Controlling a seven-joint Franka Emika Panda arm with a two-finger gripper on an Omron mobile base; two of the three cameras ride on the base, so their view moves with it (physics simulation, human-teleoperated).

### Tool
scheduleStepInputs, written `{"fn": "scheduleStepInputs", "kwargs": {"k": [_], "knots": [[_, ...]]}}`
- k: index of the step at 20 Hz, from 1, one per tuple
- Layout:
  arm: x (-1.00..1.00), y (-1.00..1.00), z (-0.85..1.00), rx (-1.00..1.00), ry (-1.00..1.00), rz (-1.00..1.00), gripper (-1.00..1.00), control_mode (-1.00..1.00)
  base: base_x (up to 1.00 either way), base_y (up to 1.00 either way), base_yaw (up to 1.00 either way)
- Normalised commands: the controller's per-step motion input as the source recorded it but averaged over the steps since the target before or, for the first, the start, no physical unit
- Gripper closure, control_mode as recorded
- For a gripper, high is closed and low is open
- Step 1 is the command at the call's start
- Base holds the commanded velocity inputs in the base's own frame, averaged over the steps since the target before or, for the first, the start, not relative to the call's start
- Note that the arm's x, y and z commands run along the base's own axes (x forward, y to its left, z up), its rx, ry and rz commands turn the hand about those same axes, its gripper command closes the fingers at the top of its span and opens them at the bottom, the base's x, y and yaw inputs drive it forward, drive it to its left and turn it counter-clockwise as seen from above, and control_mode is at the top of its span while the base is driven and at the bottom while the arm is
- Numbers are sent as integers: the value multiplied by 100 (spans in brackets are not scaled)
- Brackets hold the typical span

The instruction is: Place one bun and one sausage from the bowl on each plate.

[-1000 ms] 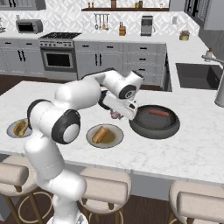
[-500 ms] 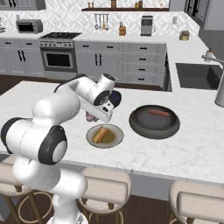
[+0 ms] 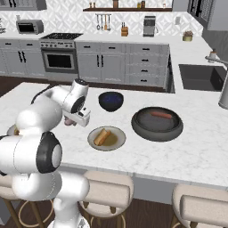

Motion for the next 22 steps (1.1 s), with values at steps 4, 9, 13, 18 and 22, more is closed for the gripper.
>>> {"fn": "scheduleStepInputs", "kwargs": {"k": [4, 9, 13, 18, 22], "knots": [[0, 100, -19, -8, 6, 0, 100, -100, 0, 0, 0], [0, 100, -17, -9, 2, 0, 100, -100, 0, 0, 0], [0, 100, -16, -6, 0, 0, 100, -100, 0, 0, 0], [1, 84, -20, -8, 0, -1, 100, -100, 0, 0, 0], [17, 56, -15, -5, 0, -1, 100, -100, 0, 0, 0]]}}
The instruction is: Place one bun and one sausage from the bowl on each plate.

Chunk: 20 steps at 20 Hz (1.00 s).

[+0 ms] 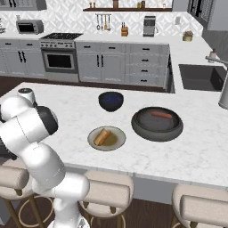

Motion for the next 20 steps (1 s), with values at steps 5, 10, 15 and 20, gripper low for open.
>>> {"fn": "scheduleStepInputs", "kwargs": {"k": [5, 10, 15, 20], "knots": [[55, 25, -26, -3, 3, 0, 100, -100, 0, 0, 0], [30, 20, -35, -5, 0, 0, 100, -100, 0, 0, 0], [9, 47, -21, -8, 0, 0, 100, -100, 0, 0, 0], [12, 11, -42, -5, 0, 0, 100, -100, 0, 0, 0]]}}
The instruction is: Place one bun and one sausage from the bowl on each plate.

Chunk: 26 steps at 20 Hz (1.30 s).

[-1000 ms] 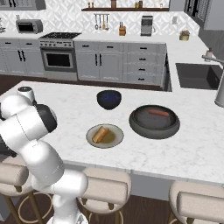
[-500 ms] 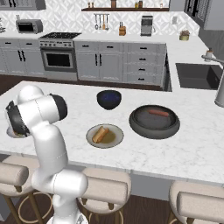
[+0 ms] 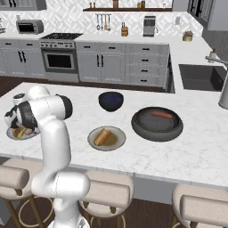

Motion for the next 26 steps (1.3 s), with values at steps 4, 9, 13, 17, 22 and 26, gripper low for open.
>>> {"fn": "scheduleStepInputs", "kwargs": {"k": [4, 9, 13, 17, 22, 26], "knots": [[0, 19, -23, -1, 0, 0, -100, -100, 0, 0, 0], [-2, -7, 2, 0, -7, 0, -100, -100, 0, 0, 0], [-8, -39, 23, 0, -6, 0, -100, -100, 0, 0, 0], [-8, -66, 60, 2, -5, 0, -100, -100, 0, 0, 0], [-8, -75, 59, 7, -3, 0, -100, -100, 0, 0, 0], [-13, -91, 30, 7, 0, 0, -100, -100, 0, 0, 0]]}}
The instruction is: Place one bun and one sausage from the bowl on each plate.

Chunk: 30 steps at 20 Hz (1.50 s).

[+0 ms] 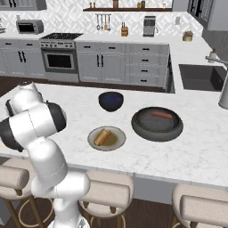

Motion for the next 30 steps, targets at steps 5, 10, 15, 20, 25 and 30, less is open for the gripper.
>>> {"fn": "scheduleStepInputs", "kwargs": {"k": [5, 10, 15, 20, 25, 30], "knots": [[-5, -98, 12, 8, -2, -3, -100, -100, 0, 0, 0], [-2, -98, 16, 5, -1, -7, -100, -100, 0, 0, 0], [-1, -94, 25, 4, -1, -10, -100, -100, 0, 0, 0], [0, -84, 44, 2, 0, -15, -100, -100, 0, 0, 0], [9, -92, 30, 2, 0, -22, -100, -100, 0, 0, 0], [8, -96, 2, 2, 0, -24, -100, -100, 0, 0, 0]]}}
